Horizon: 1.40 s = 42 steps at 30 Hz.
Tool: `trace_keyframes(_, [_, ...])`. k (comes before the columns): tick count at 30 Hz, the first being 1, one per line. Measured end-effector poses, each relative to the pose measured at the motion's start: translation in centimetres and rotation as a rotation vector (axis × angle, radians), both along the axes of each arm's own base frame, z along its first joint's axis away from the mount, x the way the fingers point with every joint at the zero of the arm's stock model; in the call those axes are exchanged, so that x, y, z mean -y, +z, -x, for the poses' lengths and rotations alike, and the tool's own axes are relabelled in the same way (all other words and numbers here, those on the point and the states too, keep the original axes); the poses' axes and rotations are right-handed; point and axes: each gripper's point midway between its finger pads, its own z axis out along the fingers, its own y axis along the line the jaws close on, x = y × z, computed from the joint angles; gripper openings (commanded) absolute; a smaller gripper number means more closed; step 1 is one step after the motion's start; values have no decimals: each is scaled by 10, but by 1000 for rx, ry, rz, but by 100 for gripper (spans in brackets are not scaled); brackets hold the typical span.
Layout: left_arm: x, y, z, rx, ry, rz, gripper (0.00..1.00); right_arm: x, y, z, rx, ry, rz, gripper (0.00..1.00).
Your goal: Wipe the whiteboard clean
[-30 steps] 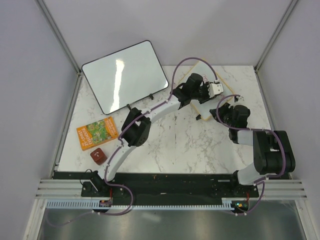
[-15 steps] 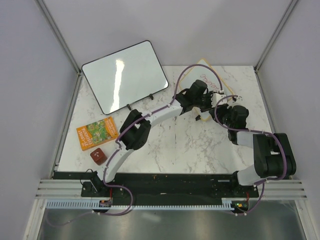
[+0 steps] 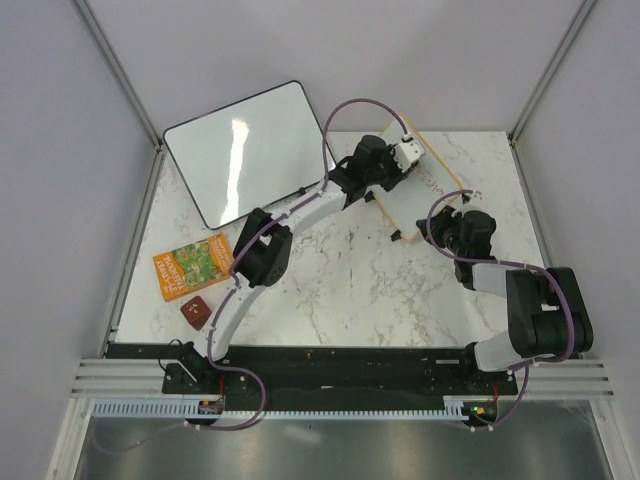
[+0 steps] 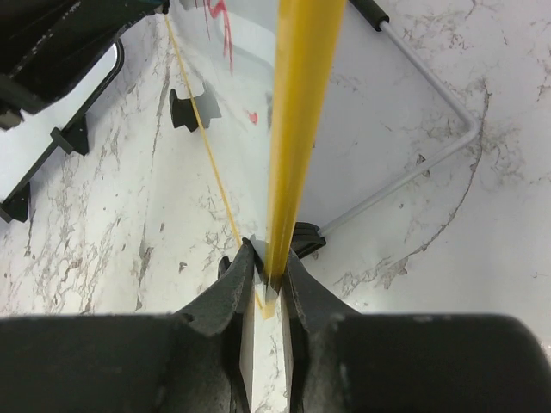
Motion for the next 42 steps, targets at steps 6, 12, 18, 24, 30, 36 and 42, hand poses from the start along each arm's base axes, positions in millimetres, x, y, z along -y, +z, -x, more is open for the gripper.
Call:
trace_keyframes(6, [-37, -36, -22, -67, 68, -25, 2, -2, 0, 1, 5, 13, 7, 0])
trace_keyframes(12, [-14, -43, 15, -93, -17, -38, 2, -2, -3, 3, -9, 7, -3, 0])
trace_keyframes(18, [36, -14, 75, -62, -170, 0, 2, -2, -3, 3, -10, 7, -1, 0])
trace_keyframes(24, [60, -1, 112, -39, -266, 16, 2, -2, -3, 4, -8, 10, 1, 0])
trace_keyframes(30, [60, 1, 111, -40, -271, 18, 2, -2, -2, 3, -1, 14, 7, 0])
trace_keyframes(36, [65, 17, 88, -13, -223, 18, 2, -3, -1, 4, 1, 9, 21, 0])
trace_keyframes(42, [44, 22, 60, -14, -173, 16, 2, -9, 3, 5, 17, 17, 51, 0])
